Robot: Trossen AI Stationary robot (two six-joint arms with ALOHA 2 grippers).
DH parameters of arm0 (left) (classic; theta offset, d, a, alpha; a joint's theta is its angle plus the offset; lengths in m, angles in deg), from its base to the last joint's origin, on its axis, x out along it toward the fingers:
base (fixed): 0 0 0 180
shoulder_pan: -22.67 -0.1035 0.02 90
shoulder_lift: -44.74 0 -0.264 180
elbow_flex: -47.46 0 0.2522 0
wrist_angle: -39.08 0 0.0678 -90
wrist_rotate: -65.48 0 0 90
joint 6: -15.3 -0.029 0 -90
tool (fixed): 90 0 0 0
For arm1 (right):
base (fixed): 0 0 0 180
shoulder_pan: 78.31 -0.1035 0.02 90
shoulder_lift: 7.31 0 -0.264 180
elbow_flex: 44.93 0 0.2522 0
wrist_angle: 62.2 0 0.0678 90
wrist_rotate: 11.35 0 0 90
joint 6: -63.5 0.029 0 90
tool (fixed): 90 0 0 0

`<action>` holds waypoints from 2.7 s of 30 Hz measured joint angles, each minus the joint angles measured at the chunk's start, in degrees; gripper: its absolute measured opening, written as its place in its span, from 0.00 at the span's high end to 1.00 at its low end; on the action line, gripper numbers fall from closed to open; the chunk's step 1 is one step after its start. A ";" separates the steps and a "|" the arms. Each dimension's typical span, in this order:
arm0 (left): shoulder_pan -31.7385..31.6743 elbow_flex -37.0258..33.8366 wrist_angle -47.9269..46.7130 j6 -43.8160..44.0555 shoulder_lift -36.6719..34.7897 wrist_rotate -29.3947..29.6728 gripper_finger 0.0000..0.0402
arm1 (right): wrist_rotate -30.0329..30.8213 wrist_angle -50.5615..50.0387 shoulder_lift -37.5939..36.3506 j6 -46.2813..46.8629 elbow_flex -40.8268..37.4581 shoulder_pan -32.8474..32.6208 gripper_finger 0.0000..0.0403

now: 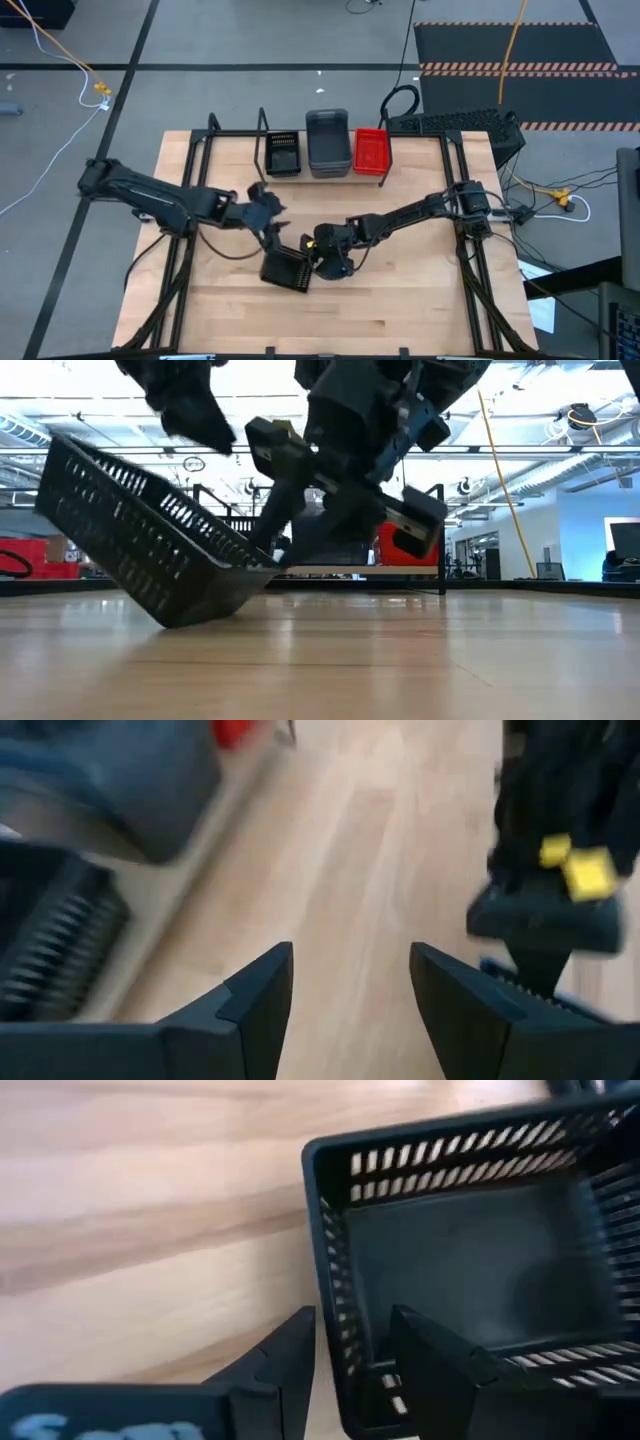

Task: Stack baskets on shelf by color
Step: Stack the black bin on top of the other black bins on the shelf

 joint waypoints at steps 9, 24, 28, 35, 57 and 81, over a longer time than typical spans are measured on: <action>2.34 0.02 0.83 1.03 -6.69 7.28 0.49 | -0.22 -0.10 -1.38 4.22 -0.01 0.06 0.68; 3.00 0.02 2.44 0.19 -6.92 15.92 0.49 | -0.13 5.96 1.68 1.29 0.04 1.00 0.68; 3.00 -0.02 2.47 0.15 -6.92 17.32 0.49 | -0.18 6.44 3.66 1.30 0.05 1.09 0.68; 3.11 -0.07 1.78 0.59 -6.92 17.47 0.49 | -0.16 7.07 4.48 5.36 0.03 1.02 0.81; 6.79 -0.07 -14.86 10.72 -23.65 39.78 0.49 | 28.50 -23.12 -20.57 32.40 15.11 9.15 1.00; 7.00 -6.95 -24.43 21.99 -23.51 46.02 0.49 | 22.53 -37.29 12.92 38.83 49.10 24.57 1.00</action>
